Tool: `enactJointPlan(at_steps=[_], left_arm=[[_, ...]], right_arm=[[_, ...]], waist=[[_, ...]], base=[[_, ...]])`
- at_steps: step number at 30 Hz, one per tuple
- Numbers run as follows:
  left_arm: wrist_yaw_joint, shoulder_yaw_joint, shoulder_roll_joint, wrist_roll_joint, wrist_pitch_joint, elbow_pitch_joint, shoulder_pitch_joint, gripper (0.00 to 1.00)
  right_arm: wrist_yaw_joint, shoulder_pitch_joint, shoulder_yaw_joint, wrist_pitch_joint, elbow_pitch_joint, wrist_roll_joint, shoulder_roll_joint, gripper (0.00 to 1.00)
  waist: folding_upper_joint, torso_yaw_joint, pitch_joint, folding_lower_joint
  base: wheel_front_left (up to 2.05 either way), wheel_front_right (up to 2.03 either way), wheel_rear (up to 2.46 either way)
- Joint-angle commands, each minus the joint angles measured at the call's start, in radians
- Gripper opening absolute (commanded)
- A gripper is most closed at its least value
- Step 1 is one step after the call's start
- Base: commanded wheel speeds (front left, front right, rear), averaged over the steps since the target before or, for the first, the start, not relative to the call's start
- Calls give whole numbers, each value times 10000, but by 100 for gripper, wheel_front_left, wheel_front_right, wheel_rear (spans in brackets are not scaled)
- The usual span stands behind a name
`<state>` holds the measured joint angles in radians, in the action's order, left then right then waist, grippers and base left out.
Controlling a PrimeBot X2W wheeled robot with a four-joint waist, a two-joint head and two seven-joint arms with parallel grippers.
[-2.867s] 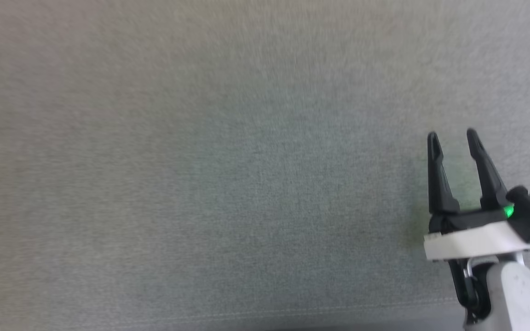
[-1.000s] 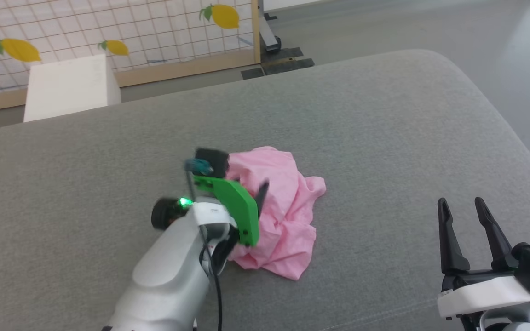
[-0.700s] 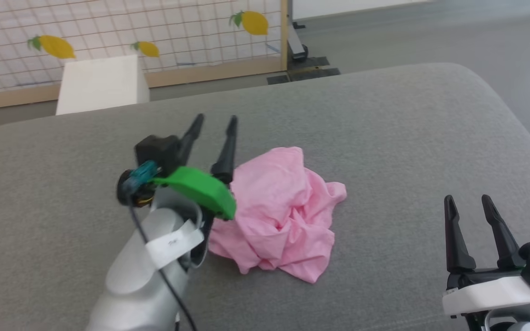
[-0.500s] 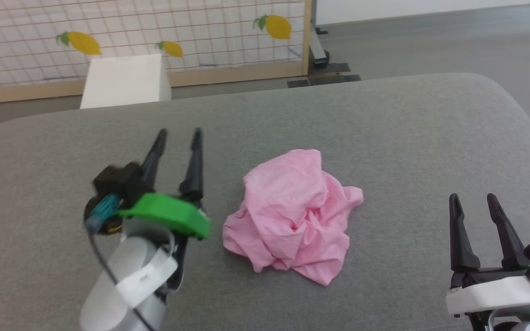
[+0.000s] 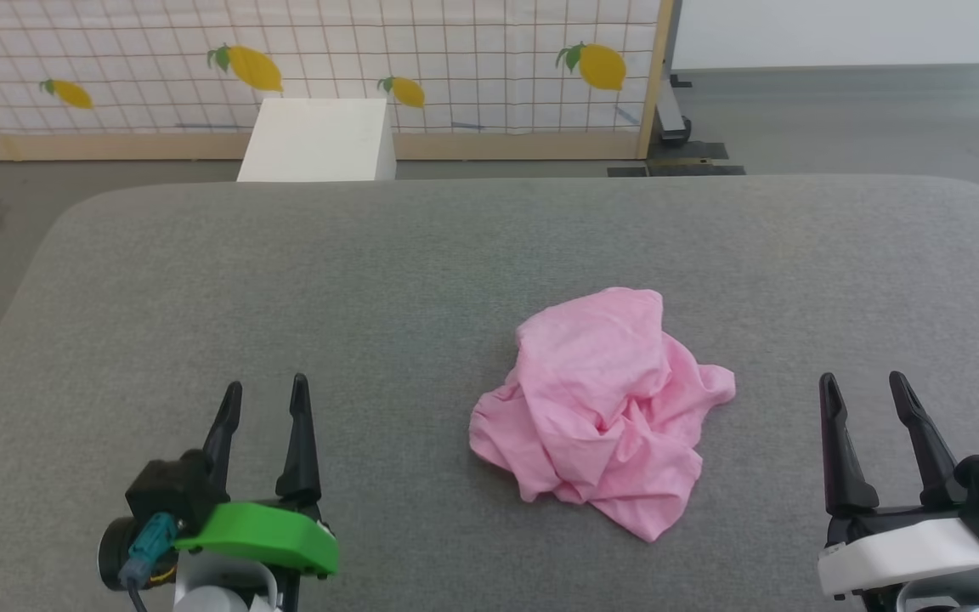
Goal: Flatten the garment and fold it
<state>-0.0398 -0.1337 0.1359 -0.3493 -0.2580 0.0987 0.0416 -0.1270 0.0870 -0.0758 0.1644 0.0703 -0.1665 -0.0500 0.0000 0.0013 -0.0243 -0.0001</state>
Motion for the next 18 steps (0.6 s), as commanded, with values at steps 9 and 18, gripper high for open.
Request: enactJointPlan(at_steps=[9, 18], left_arm=[[277, 330, -352, 506, -37, -329, -334, 100], [469, 490, -566, 721, -37, -261, -348, 100]], right_arm=[[-37, 114, -7, -72, -22, 79, -3, 100], [-37, 89, 22, -36, -149, 44, -3, 100]], waist=[[0, 241, 181, 1], [0, 141, 105, 1]], base=[[0, 0, 0], [0, 0, 0]])
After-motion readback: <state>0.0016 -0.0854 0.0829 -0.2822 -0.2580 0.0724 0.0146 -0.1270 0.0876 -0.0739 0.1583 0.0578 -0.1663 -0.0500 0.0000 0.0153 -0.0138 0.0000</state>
